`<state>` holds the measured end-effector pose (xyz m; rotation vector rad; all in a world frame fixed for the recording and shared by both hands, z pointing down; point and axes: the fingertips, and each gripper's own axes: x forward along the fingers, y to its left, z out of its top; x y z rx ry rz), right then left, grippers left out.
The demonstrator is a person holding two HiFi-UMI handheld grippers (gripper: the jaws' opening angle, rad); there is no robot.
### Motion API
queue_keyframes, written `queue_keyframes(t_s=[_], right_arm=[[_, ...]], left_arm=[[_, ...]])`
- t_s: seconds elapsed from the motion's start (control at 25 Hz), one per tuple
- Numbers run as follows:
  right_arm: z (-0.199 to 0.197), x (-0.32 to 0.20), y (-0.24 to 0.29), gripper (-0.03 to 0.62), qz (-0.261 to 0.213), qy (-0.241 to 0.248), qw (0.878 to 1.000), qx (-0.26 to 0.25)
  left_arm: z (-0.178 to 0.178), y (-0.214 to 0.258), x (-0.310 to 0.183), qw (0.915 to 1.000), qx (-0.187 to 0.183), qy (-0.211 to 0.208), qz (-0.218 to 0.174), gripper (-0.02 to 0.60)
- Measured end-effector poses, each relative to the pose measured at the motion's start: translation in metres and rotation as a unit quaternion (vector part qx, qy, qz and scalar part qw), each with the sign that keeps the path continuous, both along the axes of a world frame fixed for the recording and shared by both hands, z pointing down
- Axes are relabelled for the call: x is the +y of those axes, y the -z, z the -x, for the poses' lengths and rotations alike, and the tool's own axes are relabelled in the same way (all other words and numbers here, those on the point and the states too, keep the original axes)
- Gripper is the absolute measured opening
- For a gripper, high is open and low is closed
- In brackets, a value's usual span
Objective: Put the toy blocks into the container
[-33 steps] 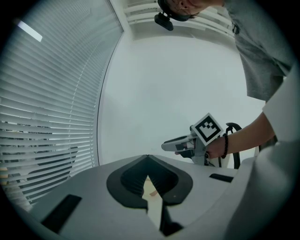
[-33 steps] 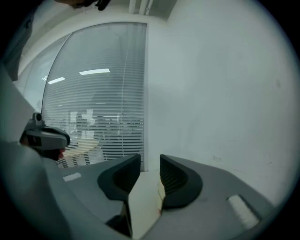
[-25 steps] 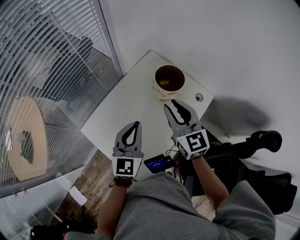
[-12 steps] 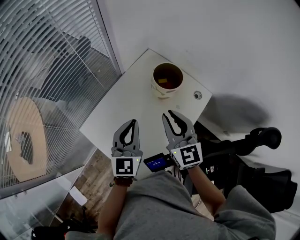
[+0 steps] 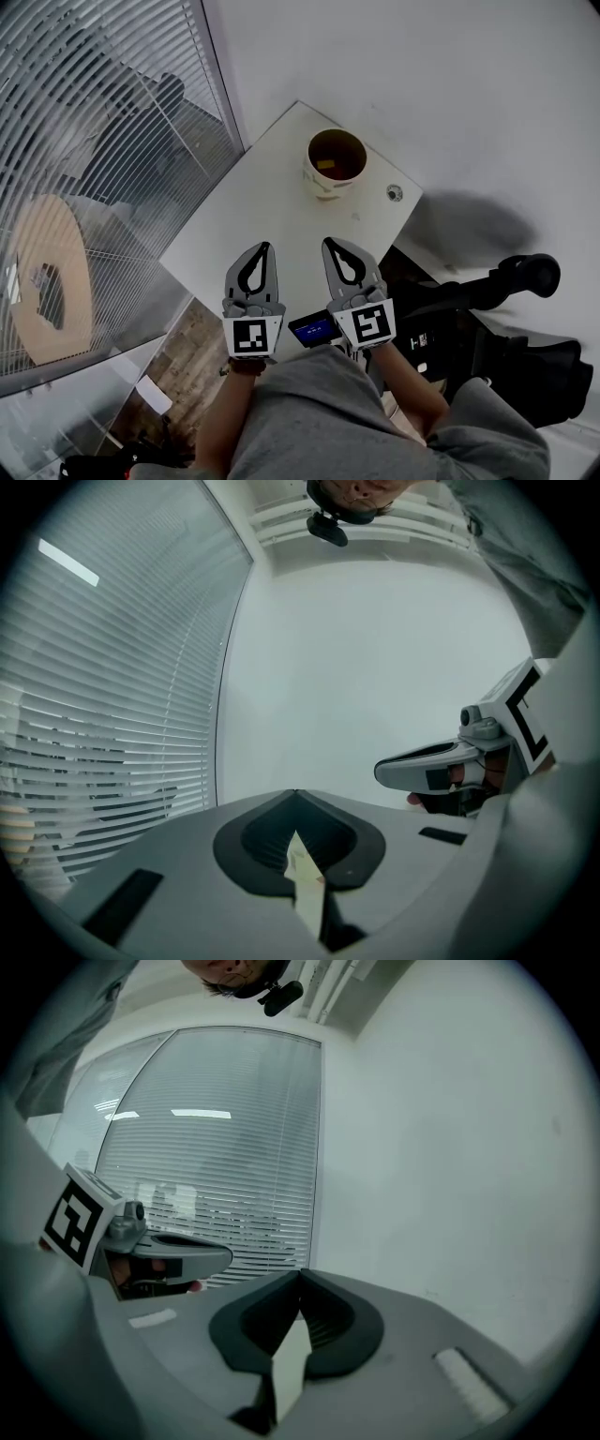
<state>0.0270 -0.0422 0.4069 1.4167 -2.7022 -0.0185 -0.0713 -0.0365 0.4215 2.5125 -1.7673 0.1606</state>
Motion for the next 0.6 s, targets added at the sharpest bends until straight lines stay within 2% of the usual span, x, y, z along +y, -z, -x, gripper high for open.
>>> queue_keyframes(t_s=[0.6], right_arm=[[0.038, 0.037, -0.004, 0.012, 0.014, 0.002, 1.0, 0.027]], left_arm=[[0.04, 0.0, 0.027, 0.9997, 0.024, 0.0, -0.001, 0.008]])
